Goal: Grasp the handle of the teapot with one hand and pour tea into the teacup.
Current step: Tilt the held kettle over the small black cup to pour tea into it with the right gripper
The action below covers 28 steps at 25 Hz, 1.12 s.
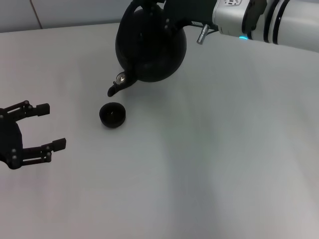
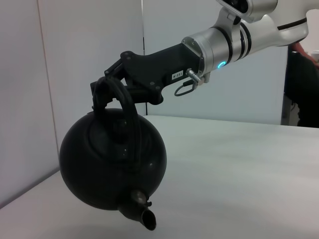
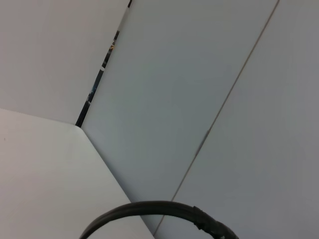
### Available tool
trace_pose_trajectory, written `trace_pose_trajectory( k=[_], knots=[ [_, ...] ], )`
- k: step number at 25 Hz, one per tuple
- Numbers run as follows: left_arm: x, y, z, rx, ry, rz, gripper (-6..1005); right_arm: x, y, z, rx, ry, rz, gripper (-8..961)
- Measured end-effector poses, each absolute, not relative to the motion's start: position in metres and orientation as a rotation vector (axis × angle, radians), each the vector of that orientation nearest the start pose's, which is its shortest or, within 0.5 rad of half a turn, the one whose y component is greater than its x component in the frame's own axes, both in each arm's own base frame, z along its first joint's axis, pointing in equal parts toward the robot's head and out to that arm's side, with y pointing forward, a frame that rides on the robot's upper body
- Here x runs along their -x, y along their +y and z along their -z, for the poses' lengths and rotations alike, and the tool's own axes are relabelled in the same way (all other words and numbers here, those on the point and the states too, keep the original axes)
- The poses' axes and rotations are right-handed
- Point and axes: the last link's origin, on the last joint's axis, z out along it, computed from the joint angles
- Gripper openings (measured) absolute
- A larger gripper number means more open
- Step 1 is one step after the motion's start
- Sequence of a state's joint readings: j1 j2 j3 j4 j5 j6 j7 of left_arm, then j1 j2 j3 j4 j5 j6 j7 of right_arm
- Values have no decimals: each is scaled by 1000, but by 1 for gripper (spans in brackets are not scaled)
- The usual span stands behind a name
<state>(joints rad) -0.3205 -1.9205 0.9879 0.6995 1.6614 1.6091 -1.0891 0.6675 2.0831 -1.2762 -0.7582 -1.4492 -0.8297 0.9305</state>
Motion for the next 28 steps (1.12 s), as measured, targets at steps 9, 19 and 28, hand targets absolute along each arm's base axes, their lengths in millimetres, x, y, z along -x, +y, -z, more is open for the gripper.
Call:
trace_pose_trajectory(
  k=[9,19,28],
  knots=[
    [301,290,-47,2717,-228,649,863,-158,431,24,2379,-215,-407,111],
    [301,291,-46,2713,-229,646,862,-154,430,25,2386,-273,-371,107],
    [302,292,-45,2707,-233,641,863,-150,430,24,2382,-314,-355,104]
  ],
)
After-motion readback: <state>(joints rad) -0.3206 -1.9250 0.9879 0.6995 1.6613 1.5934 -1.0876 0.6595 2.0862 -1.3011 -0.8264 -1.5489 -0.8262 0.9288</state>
